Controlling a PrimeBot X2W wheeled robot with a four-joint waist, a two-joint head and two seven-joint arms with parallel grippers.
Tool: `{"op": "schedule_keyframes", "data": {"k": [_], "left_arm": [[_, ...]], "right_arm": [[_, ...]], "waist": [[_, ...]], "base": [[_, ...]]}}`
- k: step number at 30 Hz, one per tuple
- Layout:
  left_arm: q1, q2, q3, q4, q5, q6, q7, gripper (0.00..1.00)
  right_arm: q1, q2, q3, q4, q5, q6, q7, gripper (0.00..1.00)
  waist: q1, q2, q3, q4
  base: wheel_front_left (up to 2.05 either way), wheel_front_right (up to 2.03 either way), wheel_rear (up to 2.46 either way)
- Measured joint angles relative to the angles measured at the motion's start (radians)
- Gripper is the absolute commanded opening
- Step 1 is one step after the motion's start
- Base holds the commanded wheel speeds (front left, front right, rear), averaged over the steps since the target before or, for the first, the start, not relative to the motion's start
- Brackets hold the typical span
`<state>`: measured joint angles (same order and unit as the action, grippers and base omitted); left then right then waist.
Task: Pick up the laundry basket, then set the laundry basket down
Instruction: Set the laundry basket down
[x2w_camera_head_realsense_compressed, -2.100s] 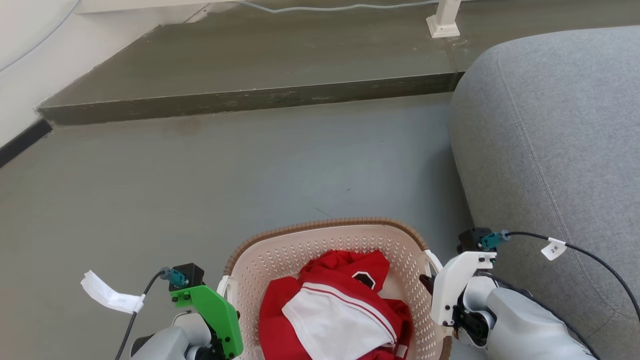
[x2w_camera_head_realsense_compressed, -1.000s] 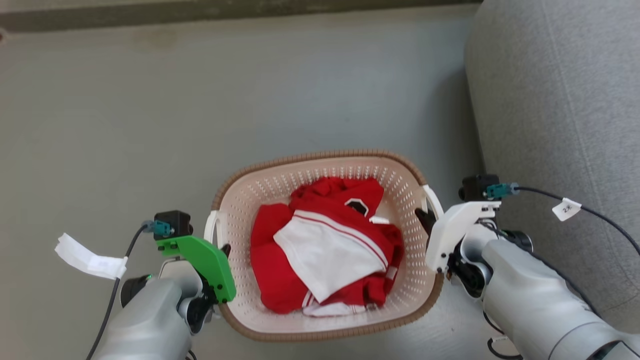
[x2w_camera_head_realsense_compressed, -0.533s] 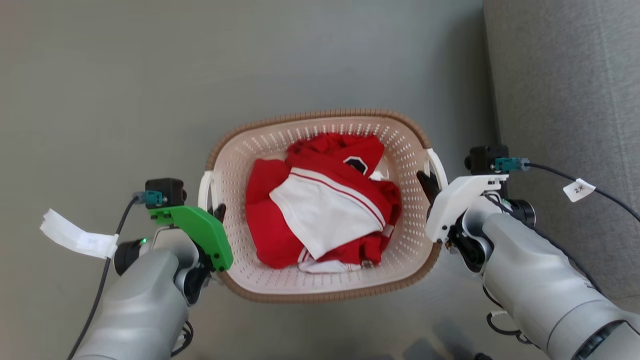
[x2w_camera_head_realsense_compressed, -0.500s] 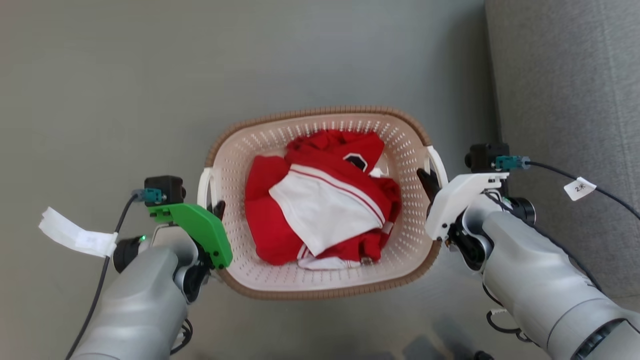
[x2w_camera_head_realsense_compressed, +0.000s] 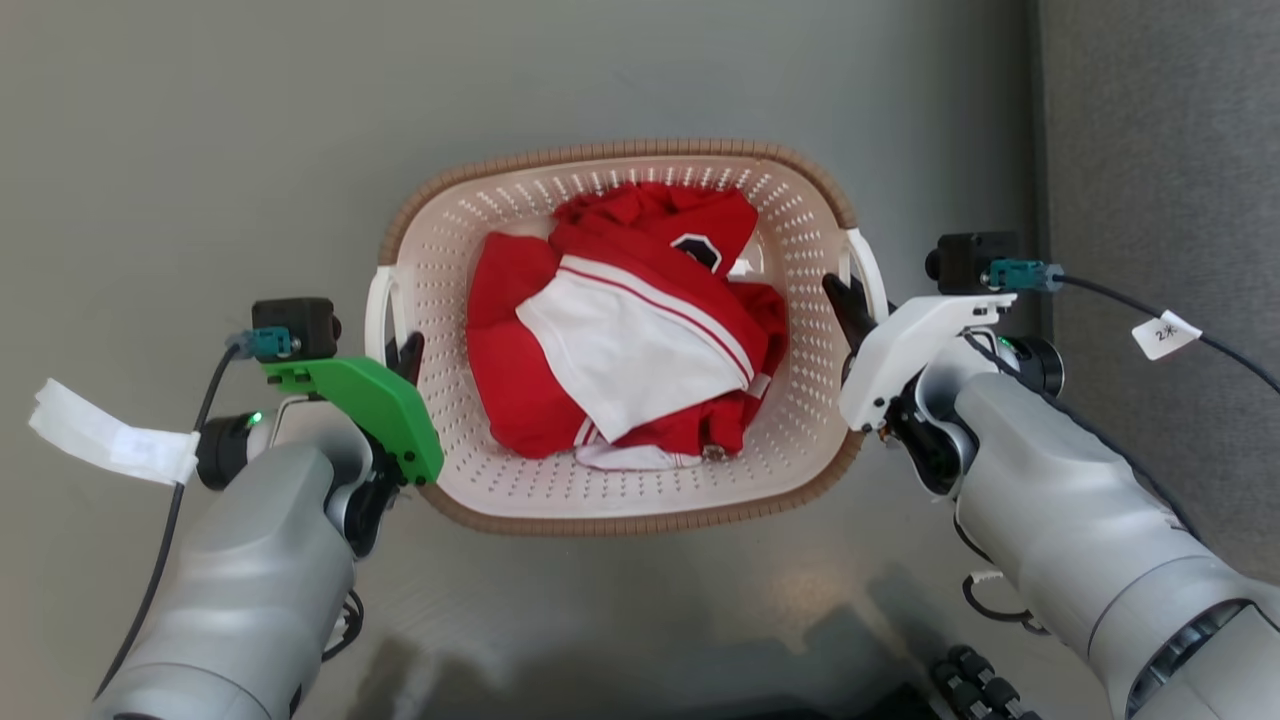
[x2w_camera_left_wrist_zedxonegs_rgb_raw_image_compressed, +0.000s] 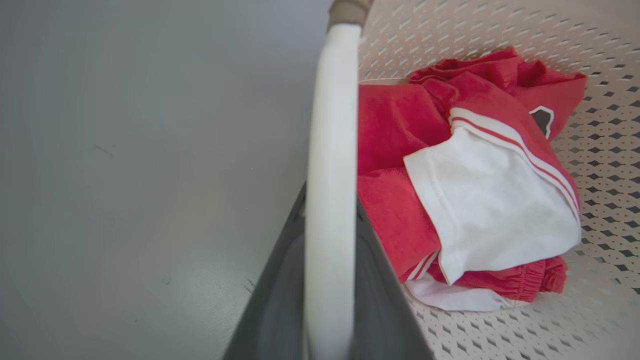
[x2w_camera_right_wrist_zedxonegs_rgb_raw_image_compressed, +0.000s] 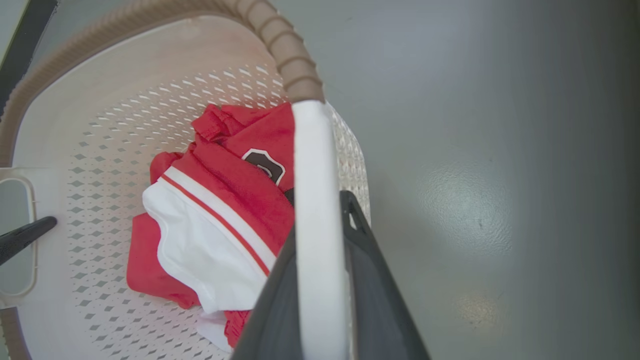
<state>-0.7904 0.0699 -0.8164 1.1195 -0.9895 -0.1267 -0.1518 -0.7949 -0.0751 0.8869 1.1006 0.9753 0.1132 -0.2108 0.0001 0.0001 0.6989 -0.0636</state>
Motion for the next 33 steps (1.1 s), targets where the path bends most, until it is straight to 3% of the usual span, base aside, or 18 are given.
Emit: {"op": "schedule_keyframes", "data": {"k": [13,33], "left_arm": [[-0.046,-0.005,-0.005,0.041,0.017,-0.005,-0.038,0.0],[-0.07,-0.023,-0.015,0.075,0.026,-0.005,-0.071,0.0]], "right_arm": [[-0.038,0.002,0.023,-0.004,-0.008,0.0,-0.019,0.0],[-0.052,0.005,0.031,0.015,-0.007,0.0,-0.032,0.0]], "waist": [[0.0,0.0,0.111,0.022],[0.0,0.0,0.159,0.027]], "base": [[0.0,0.0,0.0],[0.0,0.0,0.0]]}}
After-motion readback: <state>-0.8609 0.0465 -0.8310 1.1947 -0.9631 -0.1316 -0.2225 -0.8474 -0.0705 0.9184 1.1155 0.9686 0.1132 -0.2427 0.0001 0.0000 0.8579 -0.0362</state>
